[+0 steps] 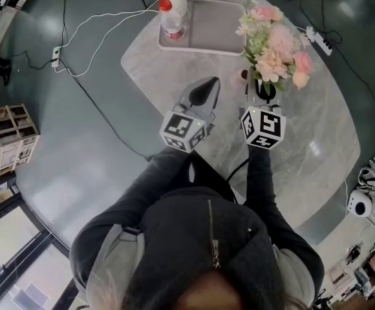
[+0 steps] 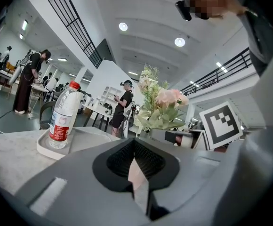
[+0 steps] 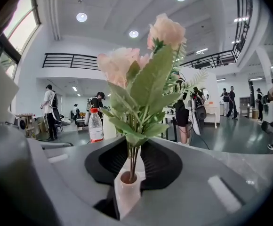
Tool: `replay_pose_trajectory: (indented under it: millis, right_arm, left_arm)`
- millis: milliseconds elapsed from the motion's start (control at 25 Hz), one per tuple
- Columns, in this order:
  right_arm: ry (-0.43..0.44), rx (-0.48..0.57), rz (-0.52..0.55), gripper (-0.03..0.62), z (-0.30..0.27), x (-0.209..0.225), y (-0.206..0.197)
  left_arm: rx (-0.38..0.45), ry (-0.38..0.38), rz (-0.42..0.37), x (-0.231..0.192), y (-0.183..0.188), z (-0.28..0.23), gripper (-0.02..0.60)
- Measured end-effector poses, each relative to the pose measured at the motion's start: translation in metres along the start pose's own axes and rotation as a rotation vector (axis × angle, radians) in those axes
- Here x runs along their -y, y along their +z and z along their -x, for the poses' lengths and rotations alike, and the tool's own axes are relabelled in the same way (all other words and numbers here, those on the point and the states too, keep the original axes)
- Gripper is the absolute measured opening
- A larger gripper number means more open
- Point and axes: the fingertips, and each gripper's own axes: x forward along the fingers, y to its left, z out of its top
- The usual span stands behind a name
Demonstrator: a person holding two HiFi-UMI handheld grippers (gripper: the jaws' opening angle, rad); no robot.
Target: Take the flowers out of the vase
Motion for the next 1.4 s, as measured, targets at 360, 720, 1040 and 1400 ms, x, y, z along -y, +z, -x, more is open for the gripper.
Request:
replay_pose_trajectory:
  millis: [360,720,1040,1400]
  right_arm:
    - [-0.014,0.06,0.023,0.08,0.004,-0.003,0.037]
    - [-0.03,0.14,0.073,0.08,0.017,-0.014,0.073]
    - [-0.036,0.202,0.091,0.08,0.022,-0.024,0.104]
    - [0.046,0.227,0.081,0.08,0.018,-0.054,0.118]
  left_arm:
    - [0.022,-0.019,-0.003,0.002,0.021,0.006,0.009]
    - [0.042,-0.044,-0.001,0.003,0.032,0.015,0.009]
    - [0.063,-0.074,-0.017,0.001,0.048,0.018,0.009]
    - [0.097,-0.039,-0.043,-0.013,0.066,0.025,0.009]
